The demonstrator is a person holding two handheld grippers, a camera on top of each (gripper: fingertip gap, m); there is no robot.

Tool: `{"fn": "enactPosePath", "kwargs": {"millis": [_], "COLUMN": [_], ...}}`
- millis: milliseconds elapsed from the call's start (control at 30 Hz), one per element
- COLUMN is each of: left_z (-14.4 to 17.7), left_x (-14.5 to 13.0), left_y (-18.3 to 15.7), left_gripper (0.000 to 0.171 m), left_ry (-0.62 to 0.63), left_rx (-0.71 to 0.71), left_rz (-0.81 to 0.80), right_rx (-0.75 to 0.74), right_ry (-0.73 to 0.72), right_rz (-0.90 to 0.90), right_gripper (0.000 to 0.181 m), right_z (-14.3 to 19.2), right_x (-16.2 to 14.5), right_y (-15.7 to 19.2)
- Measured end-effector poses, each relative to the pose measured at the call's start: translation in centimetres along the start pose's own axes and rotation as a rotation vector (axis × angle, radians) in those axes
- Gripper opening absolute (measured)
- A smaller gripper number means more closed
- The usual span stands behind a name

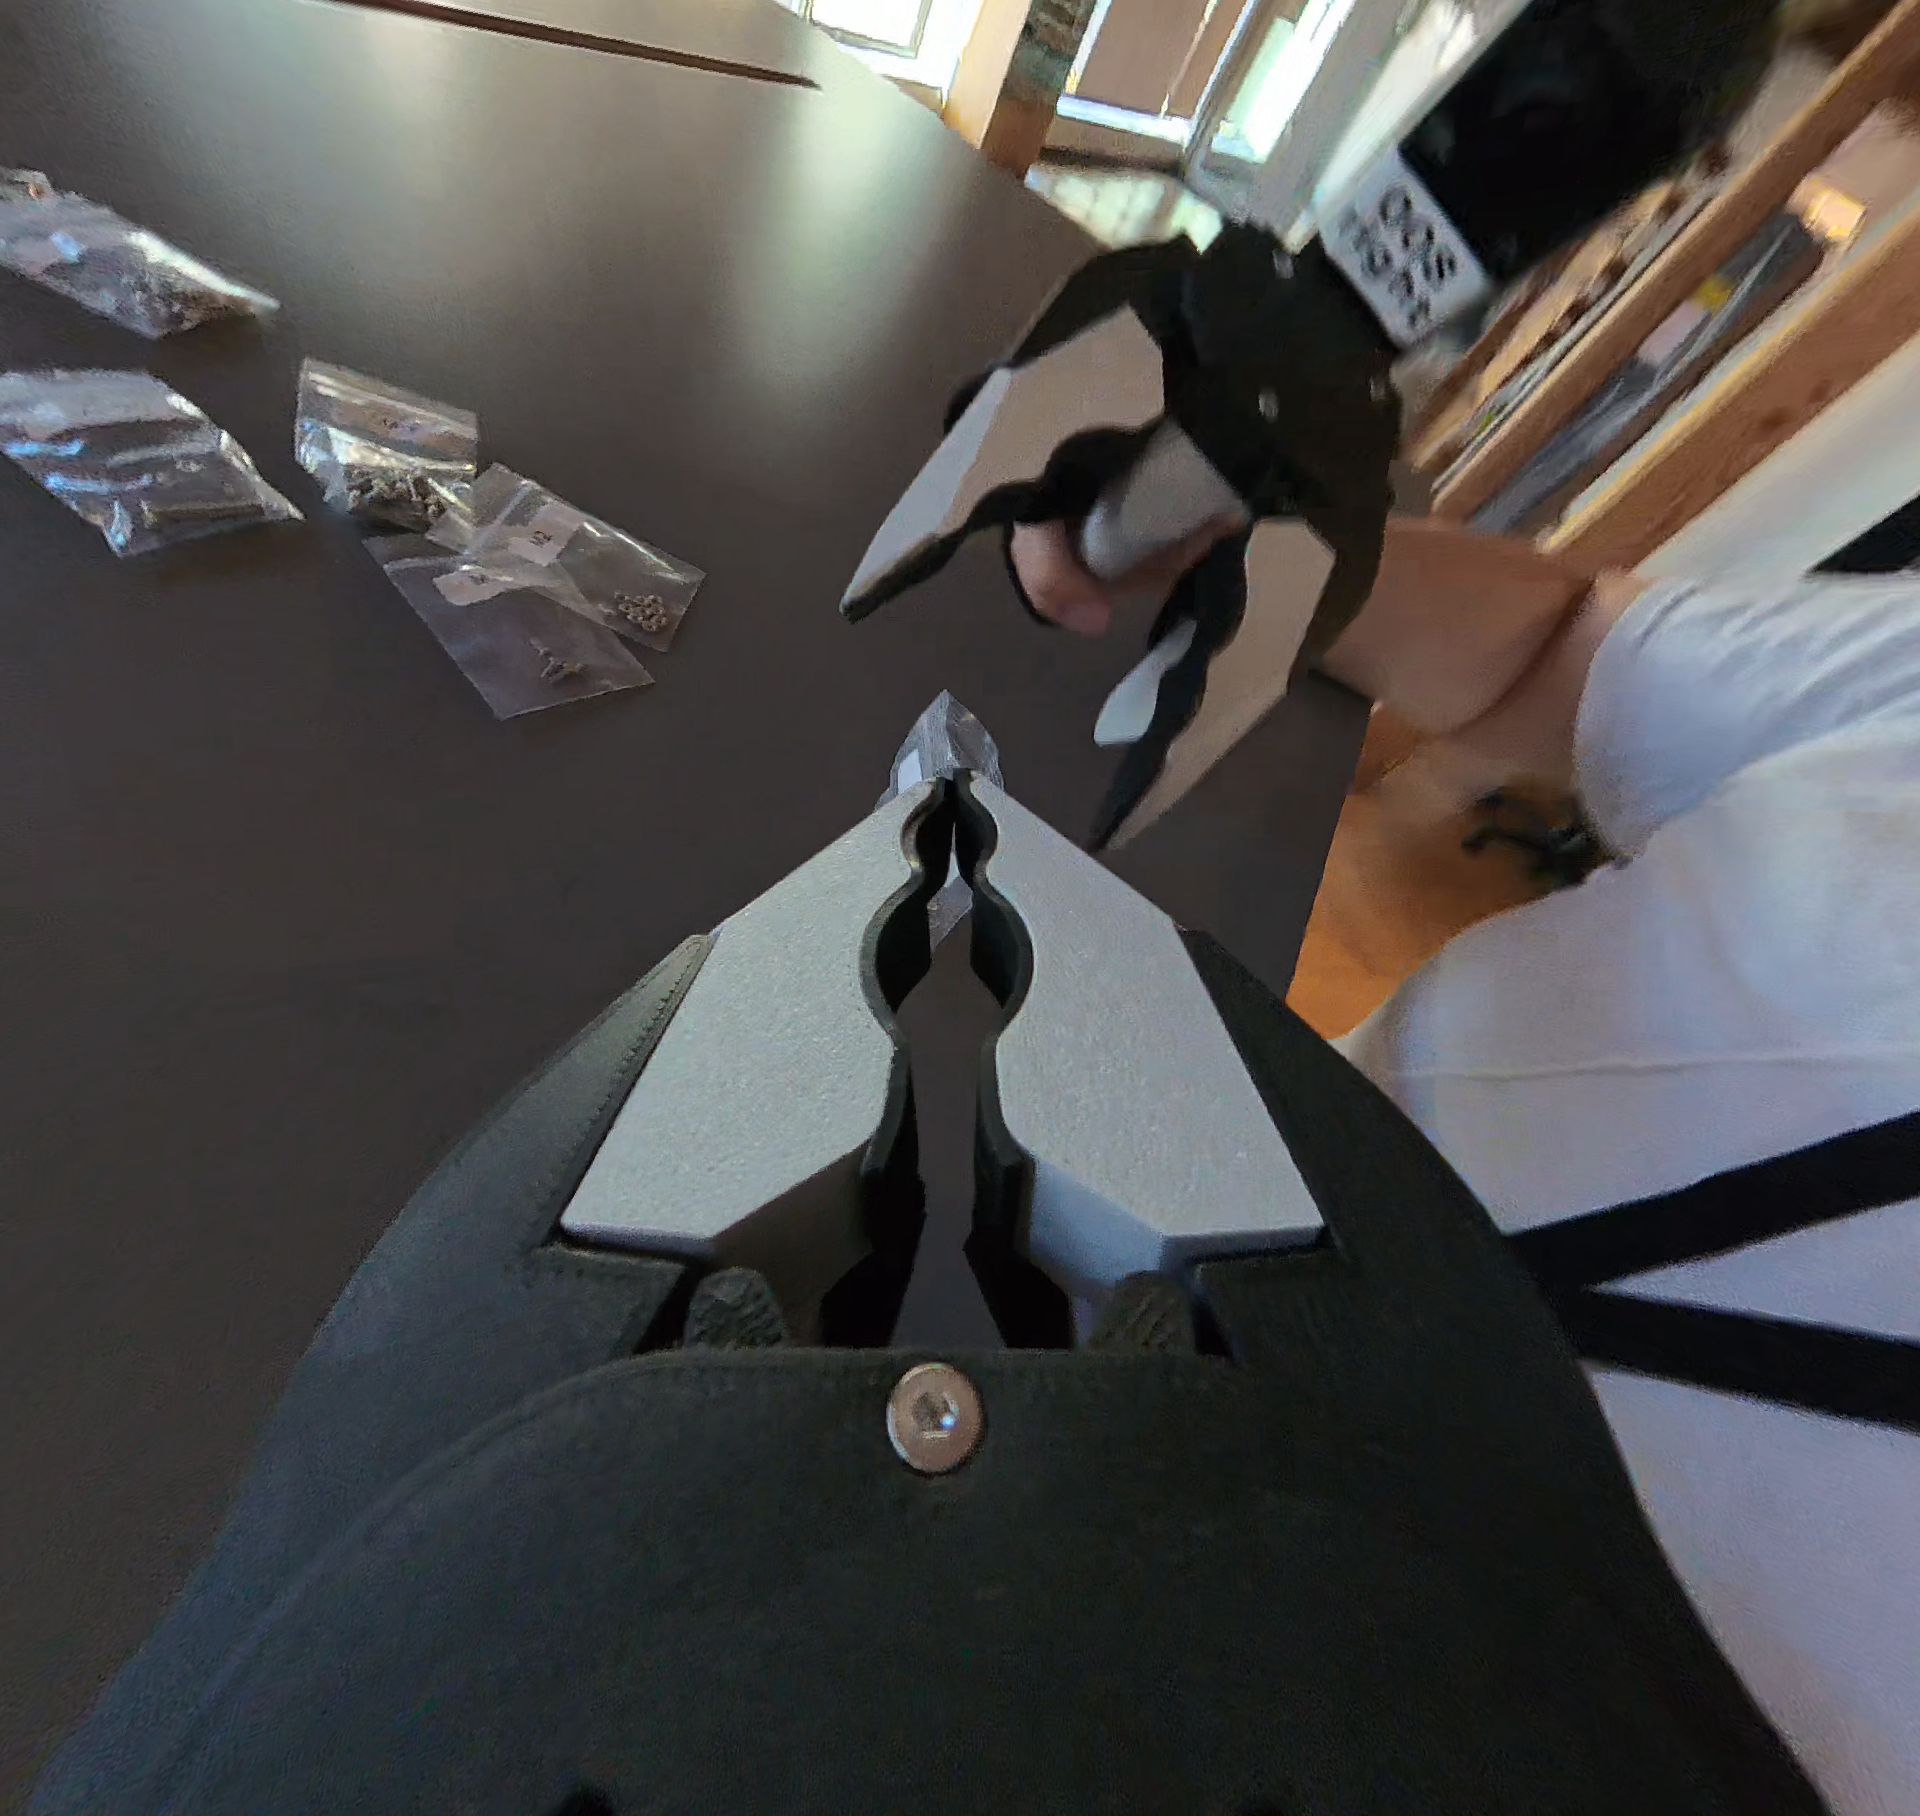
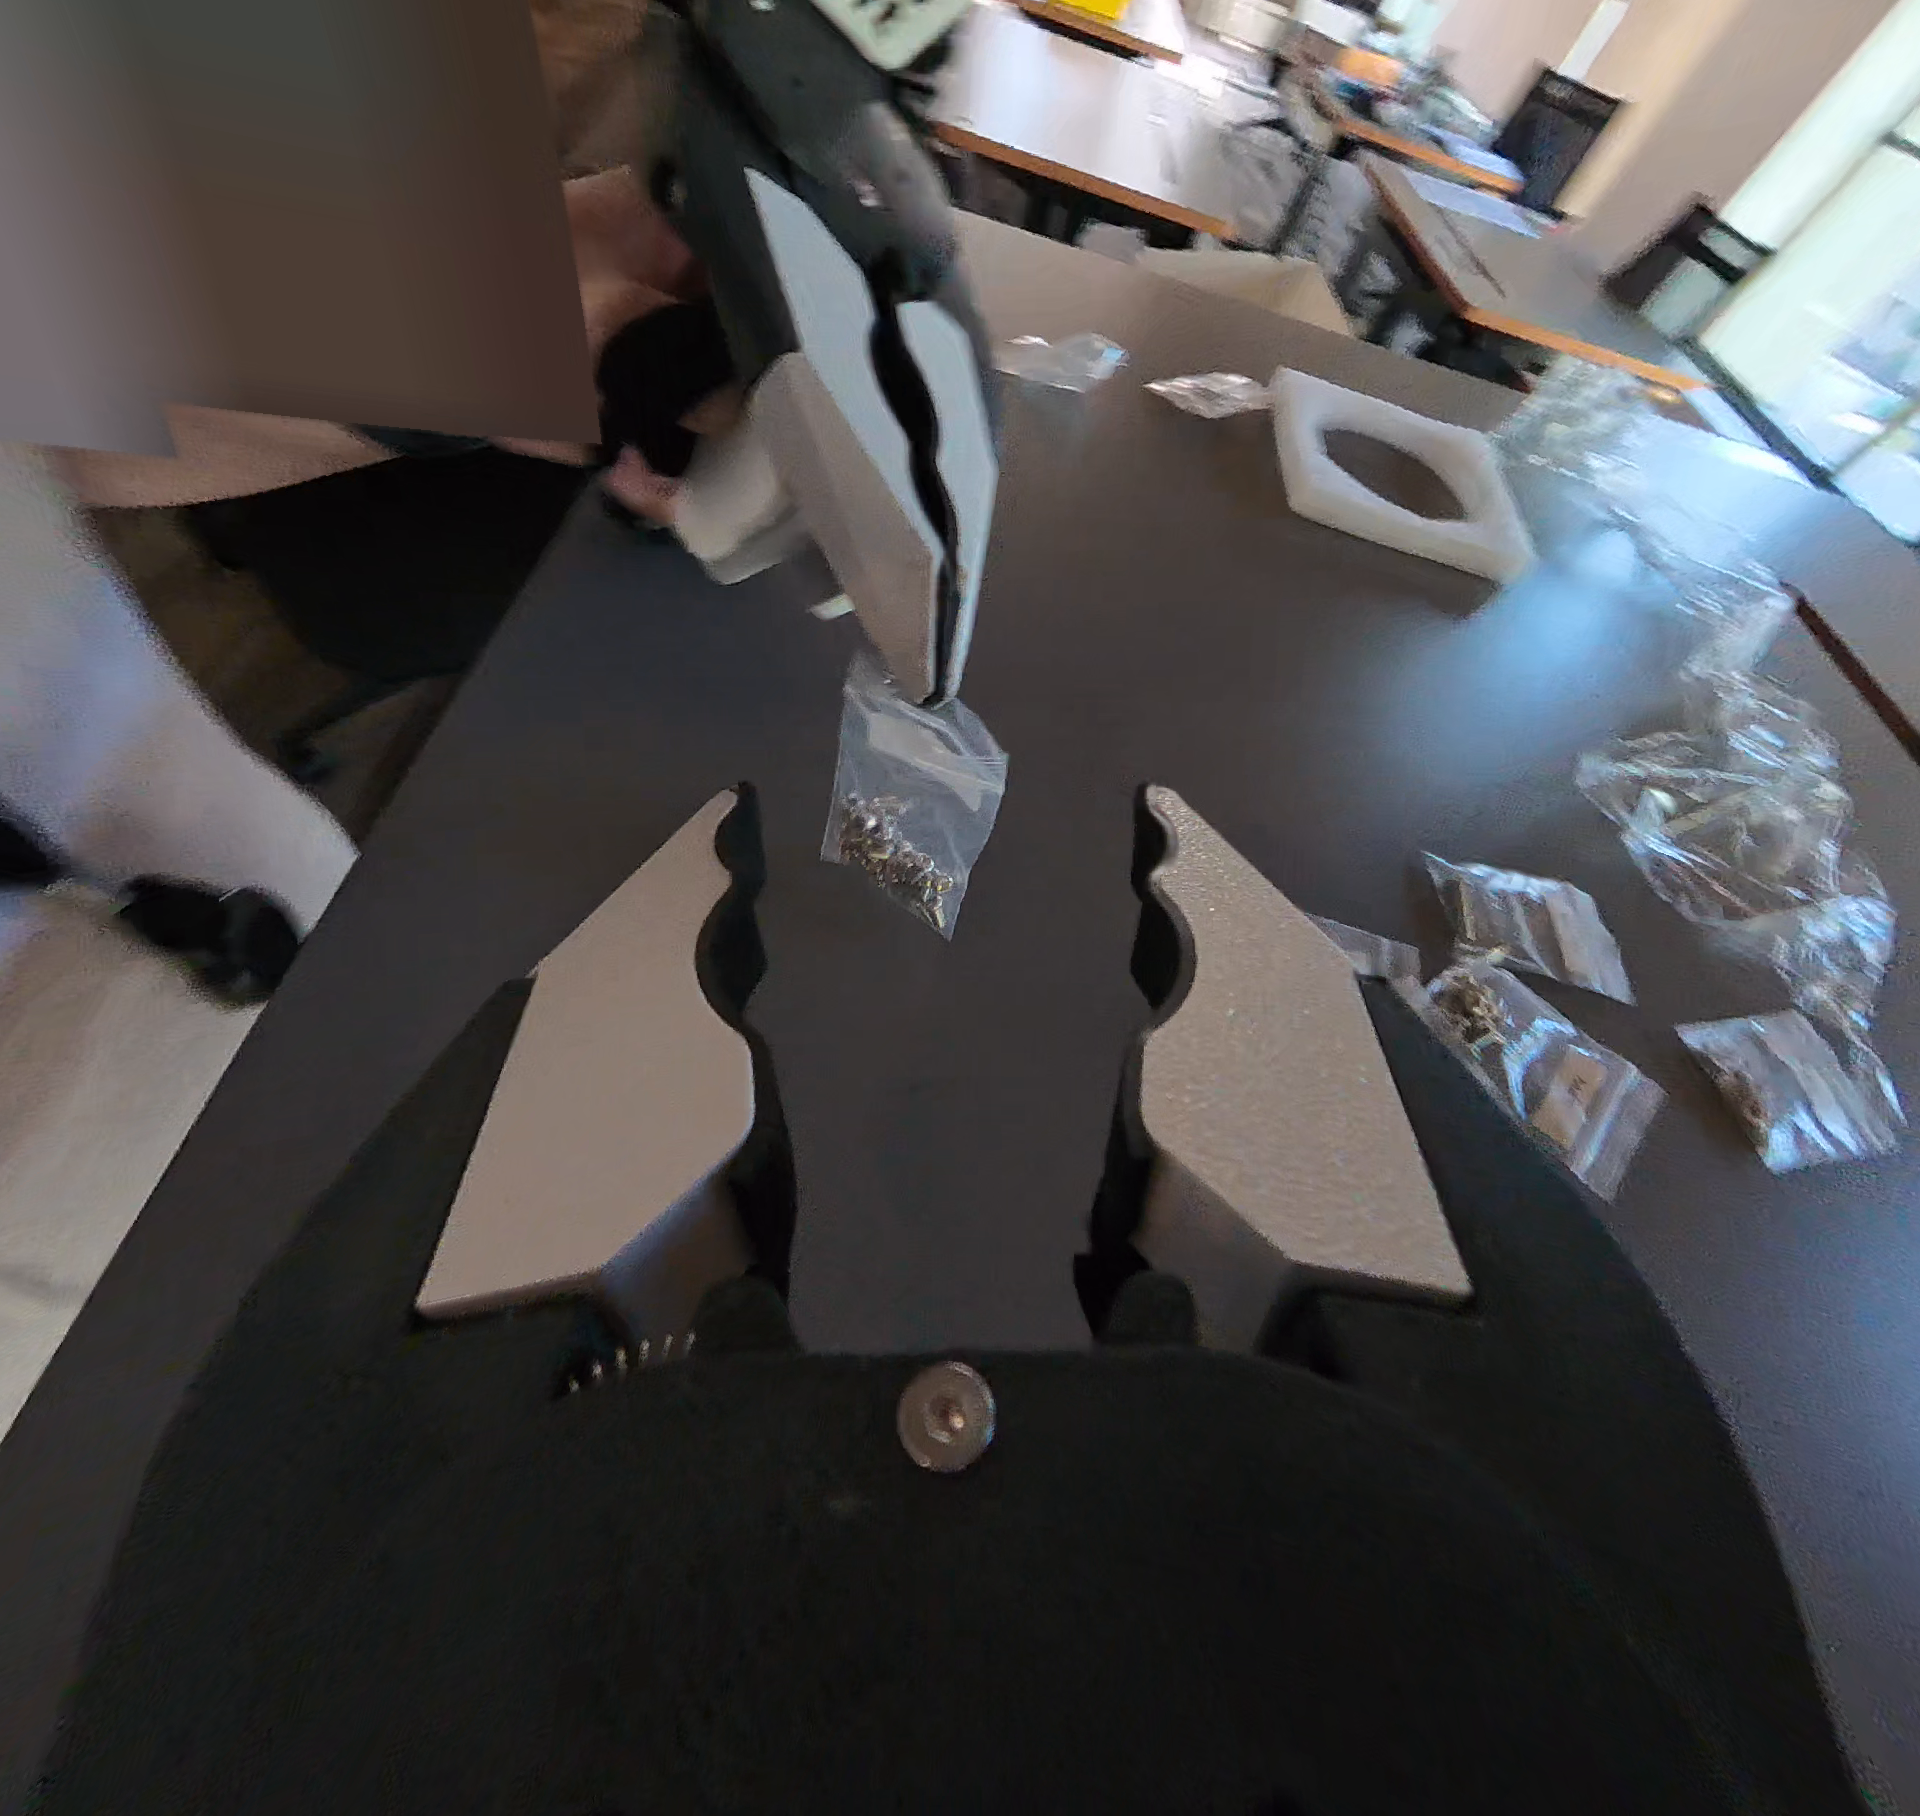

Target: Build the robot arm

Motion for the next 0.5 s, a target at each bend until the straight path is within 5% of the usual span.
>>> {"fn": "enactPosePath", "kwargs": {"millis": [267,500], "left_z": [-0.4,-1.2], "left_x": [0.9,1.0], "left_y": [1.4,1.8], "left_gripper": [0.000,0.000], "left_ry": [-0.164,-0.174], "left_rx": [-0.146,-0.097], "left_rz": [0.298,0.355], "right_rx": [-0.199,-0.233], "right_ry": [0.047,0.090], "right_rz": [-0.200,-0.252], "right_gripper": [0.071,0.045], "right_z": [-2.2,-3.0], "right_x": [0.8,-0.2], "right_y": [-0.6,-1.4]}}
Point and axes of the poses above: each gripper's, where its closed fingertips meet, z back along the fingers, x out of its top, y = z × x across the jaws, the point moved 5 cm from there along z, back along the fingers, and after that the axes turned 7 degrees about y, right-handed, at the moved point
